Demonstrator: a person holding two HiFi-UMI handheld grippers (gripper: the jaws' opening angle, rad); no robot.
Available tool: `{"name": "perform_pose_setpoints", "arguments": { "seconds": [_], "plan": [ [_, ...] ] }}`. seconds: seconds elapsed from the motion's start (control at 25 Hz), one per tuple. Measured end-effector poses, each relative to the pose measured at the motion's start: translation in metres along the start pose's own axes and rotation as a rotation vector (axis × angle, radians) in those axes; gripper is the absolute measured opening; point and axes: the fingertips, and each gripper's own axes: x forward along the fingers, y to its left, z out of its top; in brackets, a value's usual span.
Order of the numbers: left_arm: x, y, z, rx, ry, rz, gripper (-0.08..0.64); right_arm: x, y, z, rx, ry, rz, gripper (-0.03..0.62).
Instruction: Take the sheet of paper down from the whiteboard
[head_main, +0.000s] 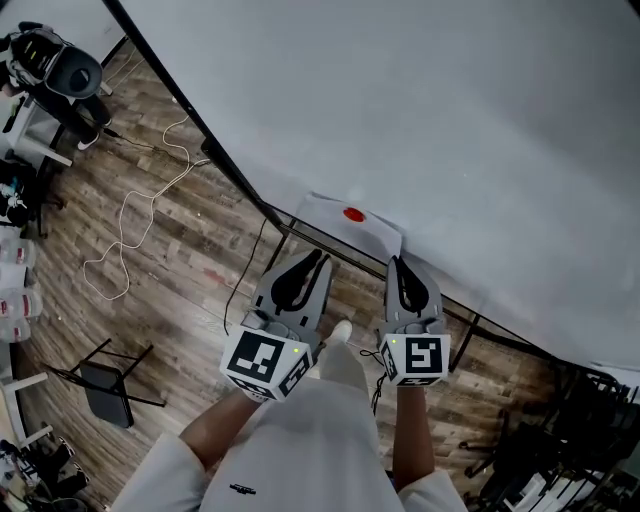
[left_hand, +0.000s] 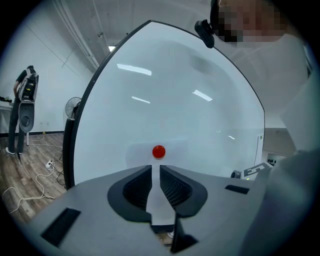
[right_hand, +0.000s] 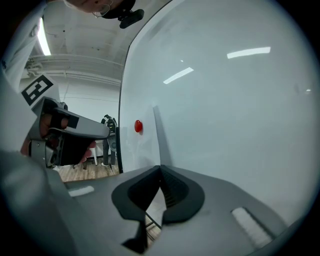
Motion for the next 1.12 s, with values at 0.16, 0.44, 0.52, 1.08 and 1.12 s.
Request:
{"name": "perform_pose_setpoints", "arguments": {
  "seconds": [0.16, 0.44, 0.52, 1.08, 1.12],
  "plan": [
    [0.007, -0.009, 0.007, 0.004, -0.017, -0.007, 0.074, -0.004, -0.001, 0.001, -0.003, -0.003, -0.004, 0.011],
    [0.028, -0.008, 0.015, -0.024, -0.027, 0.009, 0.121, 0.001, -0.001, 0.004, 0.011, -0.003, 0.003, 0.011],
    [0.031, -0.01, 0.017, -0.026, -0.03, 0.015, 0.125, -0.002, -0.002, 0.005, 0.017, -0.005, 0.004, 0.011],
    [0.053, -0.006, 0.028, -0.022, -0.06, 0.071, 0.137, 0.003, -0.004, 0.002, 0.047, -0.007, 0.017, 0.011],
    [0.054, -0.005, 0.029, -0.021, -0.06, 0.076, 0.137, 0.003, -0.004, 0.001, 0.05, -0.006, 0.019, 0.011]
  ]
}}
